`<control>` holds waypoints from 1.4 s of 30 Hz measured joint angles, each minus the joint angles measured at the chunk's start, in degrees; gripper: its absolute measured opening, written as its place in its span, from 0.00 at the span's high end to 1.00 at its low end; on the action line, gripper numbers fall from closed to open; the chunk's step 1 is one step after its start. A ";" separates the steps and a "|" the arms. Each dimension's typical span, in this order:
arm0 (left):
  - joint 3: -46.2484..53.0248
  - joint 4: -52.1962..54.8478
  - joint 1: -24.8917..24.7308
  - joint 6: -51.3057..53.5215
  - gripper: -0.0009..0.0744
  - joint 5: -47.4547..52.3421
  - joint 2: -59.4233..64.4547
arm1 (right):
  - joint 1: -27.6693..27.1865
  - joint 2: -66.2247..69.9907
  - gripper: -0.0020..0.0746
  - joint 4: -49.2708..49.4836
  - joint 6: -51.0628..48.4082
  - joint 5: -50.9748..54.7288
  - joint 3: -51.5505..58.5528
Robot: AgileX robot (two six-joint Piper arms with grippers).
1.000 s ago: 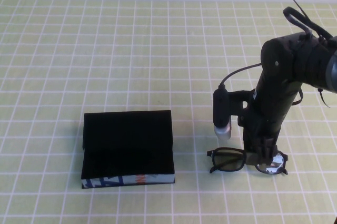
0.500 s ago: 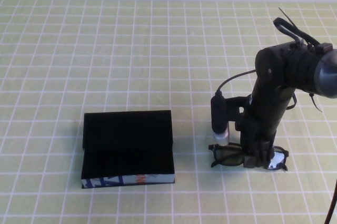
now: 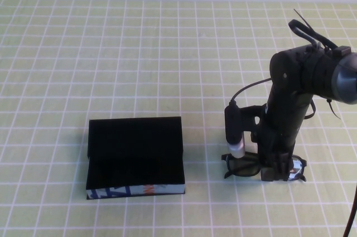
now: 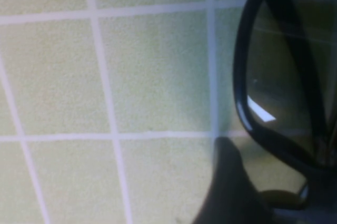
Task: Return glasses to glasses case
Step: Pick up the glasses from the table, then place the glasses in the glasses case
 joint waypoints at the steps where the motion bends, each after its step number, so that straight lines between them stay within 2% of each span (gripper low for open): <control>1: 0.00 0.00 0.00 0.00 0.99 0.00 0.00 | 0.00 0.00 0.49 0.00 0.00 0.25 0.00; 6: 0.00 0.00 0.00 0.00 0.99 0.00 0.00 | 0.00 -0.64 0.56 0.00 0.71 1.08 0.00; 14: 0.00 0.00 0.00 0.00 0.99 0.00 0.00 | 0.00 -0.77 0.60 -0.19 1.06 1.83 0.00; 24: 0.00 0.00 0.00 0.00 0.99 0.00 0.00 | 0.00 -0.95 0.88 -0.19 1.27 3.30 -0.13; 30: 0.00 0.00 0.00 0.00 0.99 0.00 0.00 | 0.12 -1.36 0.88 -0.32 3.76 4.49 -0.13; 35: 0.00 0.00 0.00 0.00 0.99 0.00 0.00 | 3.82 -3.97 0.88 -0.57 5.53 7.23 -1.67; 42: 0.00 0.00 0.00 0.00 0.99 0.00 0.00 | 14.68 -4.87 0.88 0.33 9.29 8.28 -12.37</control>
